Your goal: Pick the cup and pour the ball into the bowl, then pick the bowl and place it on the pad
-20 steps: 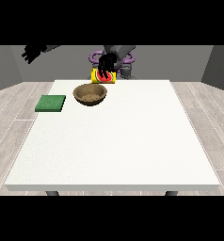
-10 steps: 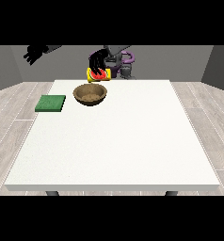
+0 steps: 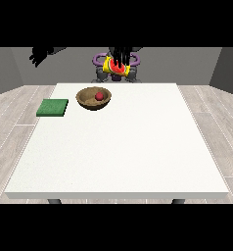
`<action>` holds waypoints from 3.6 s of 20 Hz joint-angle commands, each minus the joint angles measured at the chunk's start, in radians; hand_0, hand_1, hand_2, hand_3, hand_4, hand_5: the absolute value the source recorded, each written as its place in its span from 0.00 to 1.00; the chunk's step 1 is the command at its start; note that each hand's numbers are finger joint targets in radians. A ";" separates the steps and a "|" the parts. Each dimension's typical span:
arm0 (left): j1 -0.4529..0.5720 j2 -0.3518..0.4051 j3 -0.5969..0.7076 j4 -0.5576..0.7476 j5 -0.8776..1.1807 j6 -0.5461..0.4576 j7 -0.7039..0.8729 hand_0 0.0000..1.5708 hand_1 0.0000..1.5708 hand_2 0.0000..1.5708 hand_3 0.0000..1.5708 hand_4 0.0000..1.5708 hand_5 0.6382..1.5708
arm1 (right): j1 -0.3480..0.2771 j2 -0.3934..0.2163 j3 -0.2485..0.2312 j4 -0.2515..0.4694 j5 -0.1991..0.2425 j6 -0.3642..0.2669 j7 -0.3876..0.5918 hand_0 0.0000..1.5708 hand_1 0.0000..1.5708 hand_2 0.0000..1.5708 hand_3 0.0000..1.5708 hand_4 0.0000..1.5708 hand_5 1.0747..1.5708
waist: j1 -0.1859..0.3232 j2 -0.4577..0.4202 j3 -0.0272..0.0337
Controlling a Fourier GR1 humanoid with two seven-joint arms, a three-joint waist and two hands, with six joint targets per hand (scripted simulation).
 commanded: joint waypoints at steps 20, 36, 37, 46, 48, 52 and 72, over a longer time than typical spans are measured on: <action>0.098 0.362 0.930 -0.269 1.195 -0.500 -0.396 0.00 0.00 0.00 0.00 0.67 0.98 | 0.046 0.225 0.054 0.055 0.100 -0.206 -0.178 0.00 0.00 0.00 0.00 0.47 0.99 | 0.207 0.189 0.0032; 0.219 0.458 0.961 -0.404 1.305 -0.541 -0.339 0.00 0.00 0.00 0.00 0.65 0.96 | -0.109 0.179 0.054 0.450 0.134 -0.145 -0.449 0.00 0.00 0.00 0.00 0.32 0.96 | 0.177 0.260 0.0041; 0.180 0.487 0.967 -0.419 1.353 -0.588 -0.298 0.00 0.00 0.00 0.00 0.65 0.96 | -0.153 0.207 0.026 0.505 0.123 -0.201 -0.482 0.00 0.00 0.00 0.00 0.32 0.96 | 0.211 0.285 0.0044; 0.178 0.498 0.975 -0.445 1.394 -0.597 -0.297 0.00 0.00 0.00 0.00 0.65 0.96 | -0.202 0.226 0.039 0.513 0.121 -0.221 -0.496 0.00 0.00 0.00 0.00 0.28 0.95 | 0.237 0.325 0.0041; 0.227 0.475 0.971 -0.453 1.377 -0.577 -0.318 0.00 0.00 0.00 0.00 0.65 0.96 | -0.184 0.273 0.059 0.499 0.130 -0.246 -0.514 0.00 0.00 0.00 0.00 0.29 0.96 | 0.231 0.288 0.0039; 0.215 0.556 1.026 -0.395 1.418 -0.622 -0.316 0.00 0.00 0.00 0.00 0.65 0.97 | -0.174 0.285 0.074 0.502 0.148 -0.286 -0.511 0.00 0.00 0.00 0.00 0.32 0.97 | 0.208 0.307 0.0037; 0.230 0.564 1.031 -0.360 1.442 -0.652 -0.306 0.00 0.00 0.00 0.00 0.76 0.96 | -0.076 -0.021 0.115 0.309 0.266 -0.546 -0.110 1.00 1.00 1.00 0.66 0.65 0.97 | 0.219 0.272 -0.0019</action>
